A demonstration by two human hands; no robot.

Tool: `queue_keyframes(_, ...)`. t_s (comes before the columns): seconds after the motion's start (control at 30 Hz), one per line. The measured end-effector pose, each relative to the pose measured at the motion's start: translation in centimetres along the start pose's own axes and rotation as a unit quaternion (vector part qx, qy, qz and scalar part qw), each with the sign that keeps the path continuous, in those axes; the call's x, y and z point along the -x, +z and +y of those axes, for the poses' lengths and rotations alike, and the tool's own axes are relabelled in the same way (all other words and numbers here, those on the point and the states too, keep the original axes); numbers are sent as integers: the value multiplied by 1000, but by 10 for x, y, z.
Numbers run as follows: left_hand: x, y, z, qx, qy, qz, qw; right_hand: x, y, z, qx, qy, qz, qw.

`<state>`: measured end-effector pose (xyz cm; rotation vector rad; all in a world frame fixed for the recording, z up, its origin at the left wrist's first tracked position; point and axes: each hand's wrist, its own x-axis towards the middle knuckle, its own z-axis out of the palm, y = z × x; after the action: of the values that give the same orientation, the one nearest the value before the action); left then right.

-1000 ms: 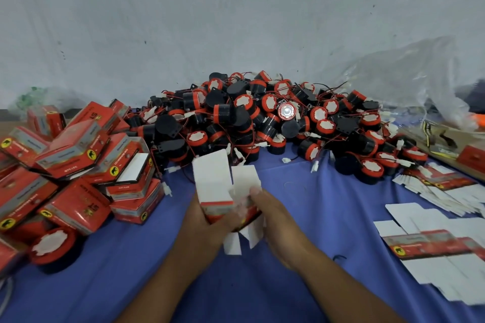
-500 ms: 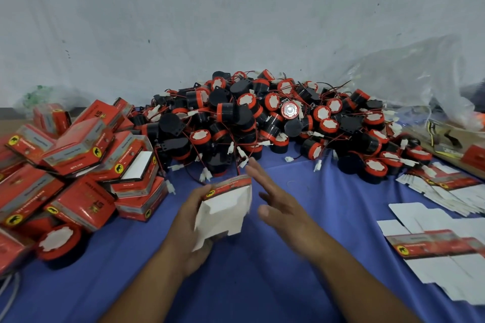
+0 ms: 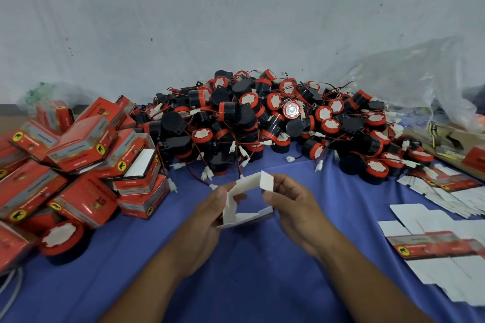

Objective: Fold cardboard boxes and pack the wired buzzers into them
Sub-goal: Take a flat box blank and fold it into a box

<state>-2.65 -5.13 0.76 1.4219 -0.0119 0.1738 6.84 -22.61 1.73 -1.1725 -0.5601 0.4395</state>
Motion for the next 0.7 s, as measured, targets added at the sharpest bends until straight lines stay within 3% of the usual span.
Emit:
queue_keyframes(0.13,1,1,3,-61,-22,-27,998,5,2,-2,-10,29,-35,999)
queue_keyframes(0.27,-1,1,4,-119,-20,49,991,10,10,-2,58,42,-91,993)
queue_keyframes(0.4,-2,-4,-2,-117,-4,55,992,12,12,-3,121,44,-115,985)
queue_keyframes(0.5,-2,-5,-3,-57,-12,40,998,9,13,1,150,25,-34,988)
queue_keyframes(0.6,5,0,-7,-51,22,-68,996,2,11,1,43,36,94,994)
queue_keyframes(0.7,3,10,0,-171,92,-92,977,-2,1,0,-16,50,128,990)
